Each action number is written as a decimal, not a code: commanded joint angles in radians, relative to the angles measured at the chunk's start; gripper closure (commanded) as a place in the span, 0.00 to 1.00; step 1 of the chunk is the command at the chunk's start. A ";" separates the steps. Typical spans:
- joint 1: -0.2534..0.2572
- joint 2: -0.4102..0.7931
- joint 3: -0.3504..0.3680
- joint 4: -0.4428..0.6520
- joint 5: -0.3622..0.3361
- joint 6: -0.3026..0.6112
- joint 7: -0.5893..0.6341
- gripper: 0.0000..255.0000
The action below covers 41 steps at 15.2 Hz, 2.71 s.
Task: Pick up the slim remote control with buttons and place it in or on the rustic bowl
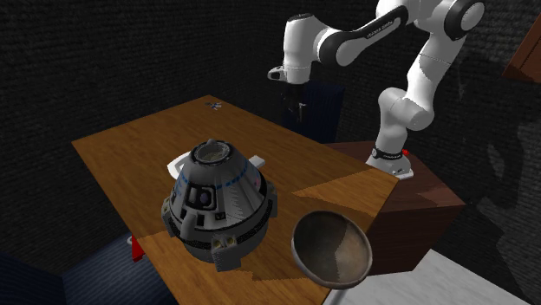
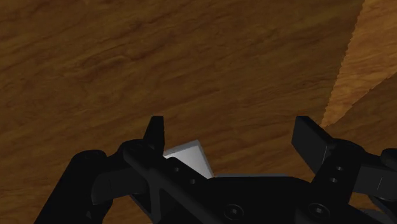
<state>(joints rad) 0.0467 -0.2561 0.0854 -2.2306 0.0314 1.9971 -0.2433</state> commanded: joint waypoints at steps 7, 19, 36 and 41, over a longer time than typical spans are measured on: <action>0.014 0.317 0.021 0.227 -0.044 0.084 -0.030 0.00; 0.059 0.723 0.033 0.610 -0.114 0.094 -0.054 0.00; 0.059 0.755 0.030 0.583 -0.120 0.153 -0.051 1.00; 0.059 0.755 0.030 0.582 -0.119 0.154 -0.051 1.00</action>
<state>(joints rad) 0.1059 0.4982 0.1155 -1.6484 -0.0882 2.1509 -0.2943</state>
